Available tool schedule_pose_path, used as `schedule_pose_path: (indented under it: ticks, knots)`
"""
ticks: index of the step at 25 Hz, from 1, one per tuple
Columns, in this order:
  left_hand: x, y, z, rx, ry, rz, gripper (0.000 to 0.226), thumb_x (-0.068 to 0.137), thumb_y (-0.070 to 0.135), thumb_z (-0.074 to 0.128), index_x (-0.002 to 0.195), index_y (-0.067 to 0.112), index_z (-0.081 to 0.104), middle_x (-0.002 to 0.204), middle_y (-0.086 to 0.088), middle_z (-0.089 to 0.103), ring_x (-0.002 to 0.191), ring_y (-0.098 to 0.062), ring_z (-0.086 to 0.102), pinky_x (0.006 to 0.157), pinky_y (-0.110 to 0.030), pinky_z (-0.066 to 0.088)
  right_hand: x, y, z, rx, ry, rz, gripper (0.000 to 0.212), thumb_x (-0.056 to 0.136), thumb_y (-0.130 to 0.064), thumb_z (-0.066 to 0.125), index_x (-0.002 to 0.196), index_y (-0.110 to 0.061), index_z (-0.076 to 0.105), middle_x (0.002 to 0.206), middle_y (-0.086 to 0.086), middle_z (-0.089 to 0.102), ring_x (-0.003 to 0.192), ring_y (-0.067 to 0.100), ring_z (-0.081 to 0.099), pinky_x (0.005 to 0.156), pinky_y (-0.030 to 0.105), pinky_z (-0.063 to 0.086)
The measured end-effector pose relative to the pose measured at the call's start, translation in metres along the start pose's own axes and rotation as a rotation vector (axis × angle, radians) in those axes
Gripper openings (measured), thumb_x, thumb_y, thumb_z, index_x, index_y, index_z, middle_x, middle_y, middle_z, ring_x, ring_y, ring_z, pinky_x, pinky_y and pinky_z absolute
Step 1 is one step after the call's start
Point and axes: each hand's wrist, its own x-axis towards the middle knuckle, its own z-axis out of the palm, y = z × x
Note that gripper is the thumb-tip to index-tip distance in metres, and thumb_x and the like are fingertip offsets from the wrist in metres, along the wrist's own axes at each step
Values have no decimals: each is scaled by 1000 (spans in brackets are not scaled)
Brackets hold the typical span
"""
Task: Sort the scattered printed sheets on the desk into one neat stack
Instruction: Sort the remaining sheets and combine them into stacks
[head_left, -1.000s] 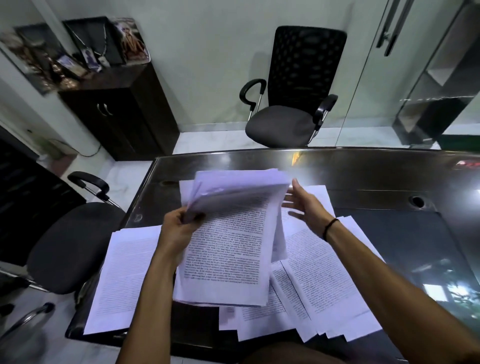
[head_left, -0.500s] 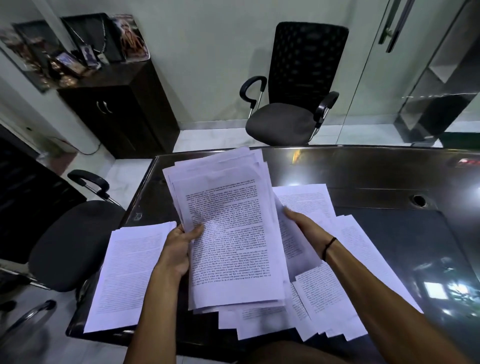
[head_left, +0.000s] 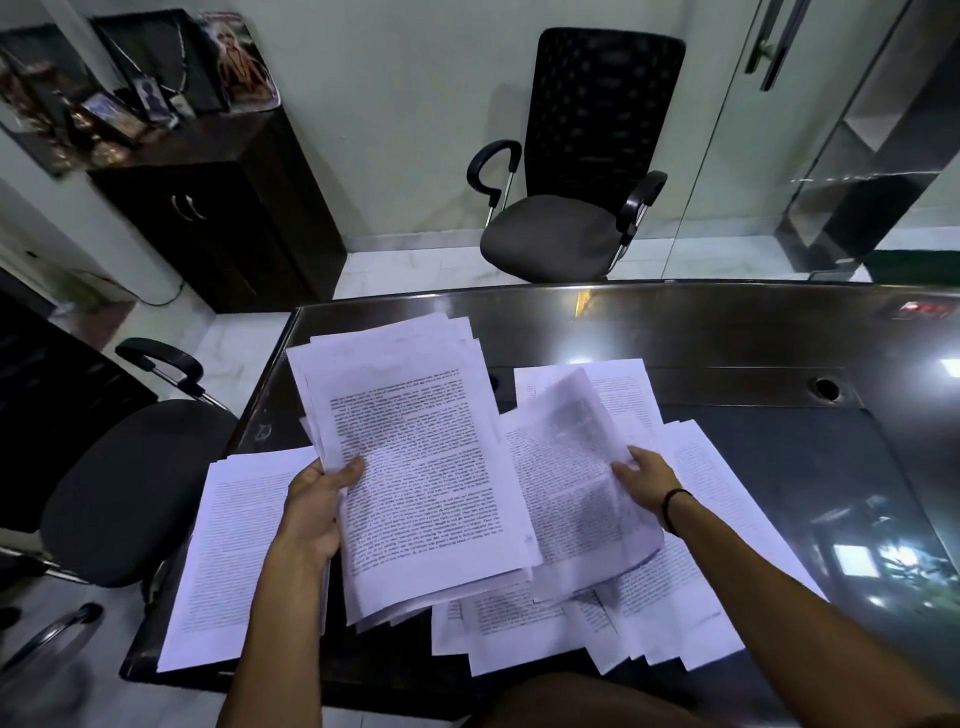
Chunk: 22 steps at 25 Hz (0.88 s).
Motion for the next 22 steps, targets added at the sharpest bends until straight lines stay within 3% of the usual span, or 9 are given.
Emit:
schedule_pose_path:
  ticks: [3,4,6,8,9,12,15,19,22]
  knots:
    - [-1,-7,10,15,2,-15,29,91,0,67,120,3,69,111,-13,76,91,-28,75,67,-37,63,-14,-11,11,-198,288,72,69,90,-55,59,141,-12,44,142,16,47,125,38,50,104,48,41]
    - [-1,-10,14,21,-9,-20,30,91,0,67,120,3,69,110,-13,77,92,-28,75,67,-36,63,-22,-24,13,-129,279,36,77,85,-68,55,140,-14,45,142,12,48,125,35,51,105,49,41]
    - [1,-15,24,31,-65,-36,34,90,0,67,124,2,67,116,-15,75,99,-31,74,69,-35,62,-34,-62,12,332,-77,-23,84,78,-84,45,133,-21,56,135,3,59,118,24,59,106,46,44]
    - [1,-18,34,53,-121,-46,36,91,0,66,126,2,65,121,-17,73,99,-30,74,71,-35,62,-49,-95,16,599,-465,-61,69,85,-75,46,128,-24,62,125,-4,68,111,17,65,103,40,48]
    - [0,-17,38,75,-137,-38,36,92,0,65,127,3,64,122,-16,72,98,-30,75,71,-36,62,-52,-105,19,601,-529,-139,56,91,-61,55,129,-21,62,125,-3,68,112,16,66,102,38,49]
    - [-6,-5,36,186,-153,62,50,92,10,69,139,18,54,125,-6,72,108,-29,72,82,-42,61,-53,-115,32,616,-507,-312,39,90,-19,71,127,-9,62,122,6,70,110,25,68,101,41,52]
    - [-9,4,24,242,-159,102,61,88,25,74,143,31,47,129,5,70,110,-21,72,88,-40,57,-48,-109,32,718,-519,-349,41,91,-13,68,131,-6,58,125,9,69,114,28,66,101,42,52]
    - [-15,-10,34,202,-282,22,40,98,13,60,136,21,57,130,-5,70,114,-28,70,96,-45,54,-50,-109,36,726,-665,-324,43,94,-11,63,136,-8,54,130,7,66,119,28,63,102,43,50]
    - [-10,-27,39,232,-256,8,42,94,0,63,132,18,59,125,-8,72,110,-32,71,85,-44,60,-45,-99,53,602,-548,-305,43,91,-11,69,132,-12,57,127,4,67,116,26,65,102,44,51]
